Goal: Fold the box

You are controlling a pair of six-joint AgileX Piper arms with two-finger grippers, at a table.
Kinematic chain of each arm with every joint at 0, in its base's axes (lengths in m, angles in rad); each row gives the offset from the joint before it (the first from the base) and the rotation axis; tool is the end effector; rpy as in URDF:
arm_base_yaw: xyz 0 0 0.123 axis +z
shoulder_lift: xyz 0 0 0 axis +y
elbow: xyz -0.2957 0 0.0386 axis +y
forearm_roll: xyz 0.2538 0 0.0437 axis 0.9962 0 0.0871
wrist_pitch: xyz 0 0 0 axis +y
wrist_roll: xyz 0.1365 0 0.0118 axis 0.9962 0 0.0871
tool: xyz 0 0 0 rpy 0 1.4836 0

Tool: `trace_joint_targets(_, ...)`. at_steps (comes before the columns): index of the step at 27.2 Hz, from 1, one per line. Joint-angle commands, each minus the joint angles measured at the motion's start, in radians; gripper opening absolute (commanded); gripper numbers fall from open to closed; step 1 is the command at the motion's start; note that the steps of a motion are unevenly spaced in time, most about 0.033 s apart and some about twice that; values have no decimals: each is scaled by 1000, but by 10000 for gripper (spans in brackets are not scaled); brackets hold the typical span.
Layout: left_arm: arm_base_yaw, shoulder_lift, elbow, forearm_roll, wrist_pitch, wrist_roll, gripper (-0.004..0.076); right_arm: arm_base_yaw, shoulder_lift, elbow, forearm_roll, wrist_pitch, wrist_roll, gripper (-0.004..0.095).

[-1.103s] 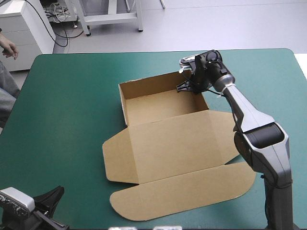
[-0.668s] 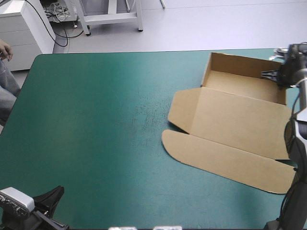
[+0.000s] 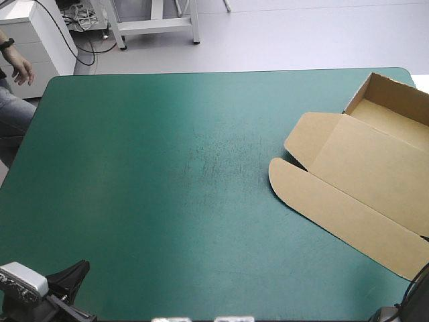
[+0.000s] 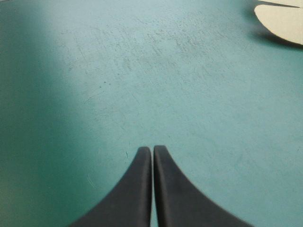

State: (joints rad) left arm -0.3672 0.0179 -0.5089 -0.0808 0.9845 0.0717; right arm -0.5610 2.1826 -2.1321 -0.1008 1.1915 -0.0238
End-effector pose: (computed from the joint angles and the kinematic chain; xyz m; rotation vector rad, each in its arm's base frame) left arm 0.0283 -0.0208 0.2711 0.4319 1.9384 -0.2875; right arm 0.4270 -0.2834 0.2490 0.7082 2.6642 -0.3018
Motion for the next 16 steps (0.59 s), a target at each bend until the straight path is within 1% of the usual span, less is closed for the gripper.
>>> trace_joint_targets(1,-7,17,-23,-12,-74,-6,-8,0,-96,-71,-43,-22,-12,515)
trace_joint_targets(2,-7,17,-23,-12,-74,-6,-8,0,-120,-108,-47,-22,-12,568)
trace_joint_targets(3,-7,17,-23,-12,-74,-6,-8,2,-153,-139,-40,-22,-12,583)
trace_joint_targets(5,-7,17,-23,-12,-74,-6,-8,20,-235,-170,-8,-22,-57,579)
trace_joint_targets(6,-7,17,-23,-12,-74,-6,-8,36,-277,-175,-1,-22,-87,562)
trace_joint_targets(7,-7,17,-23,-12,-74,-6,-8,55,-320,-175,-1,-22,-111,523)
trace_joint_targets(8,-7,17,-23,-12,-74,-6,-8,79,-363,-175,-3,-22,-121,463)
trace_joint_targets(10,-7,17,-23,-12,-74,-6,-8,127,-441,-175,-3,-22,-134,319)
trace_joint_targets(12,-7,17,-23,-12,-74,-6,-8,188,-527,-167,14,-22,-154,135)
trace_joint_targets(14,-7,17,-23,-12,-74,-6,-8,247,-606,-142,38,-22,-176,-16)
trace_joint_targets(16,-7,17,-23,-12,-74,-6,-8,308,-700,-87,75,-22,-206,-18)
